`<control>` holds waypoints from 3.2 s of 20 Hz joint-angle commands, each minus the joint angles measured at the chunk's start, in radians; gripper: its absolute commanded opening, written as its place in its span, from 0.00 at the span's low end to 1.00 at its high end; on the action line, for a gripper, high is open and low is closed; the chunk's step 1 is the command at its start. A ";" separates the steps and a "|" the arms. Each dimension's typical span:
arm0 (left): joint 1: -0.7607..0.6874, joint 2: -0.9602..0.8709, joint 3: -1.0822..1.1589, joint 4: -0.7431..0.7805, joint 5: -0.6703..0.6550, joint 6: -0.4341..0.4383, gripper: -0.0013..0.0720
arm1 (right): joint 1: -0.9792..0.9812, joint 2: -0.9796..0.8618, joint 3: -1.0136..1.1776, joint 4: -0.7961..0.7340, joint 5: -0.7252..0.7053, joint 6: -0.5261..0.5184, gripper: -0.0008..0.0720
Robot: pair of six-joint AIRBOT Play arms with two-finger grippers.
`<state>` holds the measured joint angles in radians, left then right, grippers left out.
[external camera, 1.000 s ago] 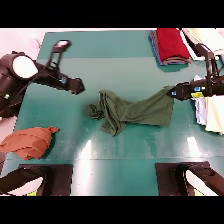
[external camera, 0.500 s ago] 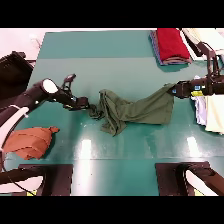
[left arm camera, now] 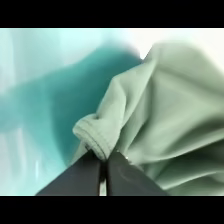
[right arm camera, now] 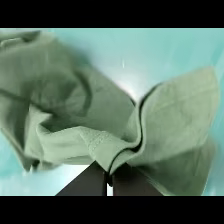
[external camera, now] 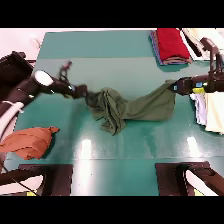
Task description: Fold the shirts.
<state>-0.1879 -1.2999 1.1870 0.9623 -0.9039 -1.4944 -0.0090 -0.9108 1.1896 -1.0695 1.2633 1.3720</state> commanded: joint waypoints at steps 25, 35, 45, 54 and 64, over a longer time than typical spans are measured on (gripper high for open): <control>0.147 -0.129 0.553 0.235 -0.285 0.023 0.05 | -0.001 -0.352 0.414 -0.346 0.272 0.158 0.04; 0.267 -0.179 0.504 0.240 -0.470 0.037 0.68 | -0.050 -0.588 0.533 -0.184 0.275 0.084 0.57; 0.289 0.227 -0.480 0.174 -0.261 0.003 0.68 | -0.092 -0.248 0.114 -0.073 0.090 0.032 0.57; 0.143 0.227 -0.595 0.047 -0.034 -0.002 0.55 | -0.095 -0.212 0.058 -0.083 0.080 0.032 0.57; 0.143 0.227 -0.414 0.062 -0.103 0.031 0.05 | -0.557 -0.202 -0.409 -0.080 0.151 -0.031 0.71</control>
<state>-0.0433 -1.0737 0.7330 1.0229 -0.9974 -1.4757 -0.4202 -1.1099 0.9562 -1.1553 1.4349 1.3582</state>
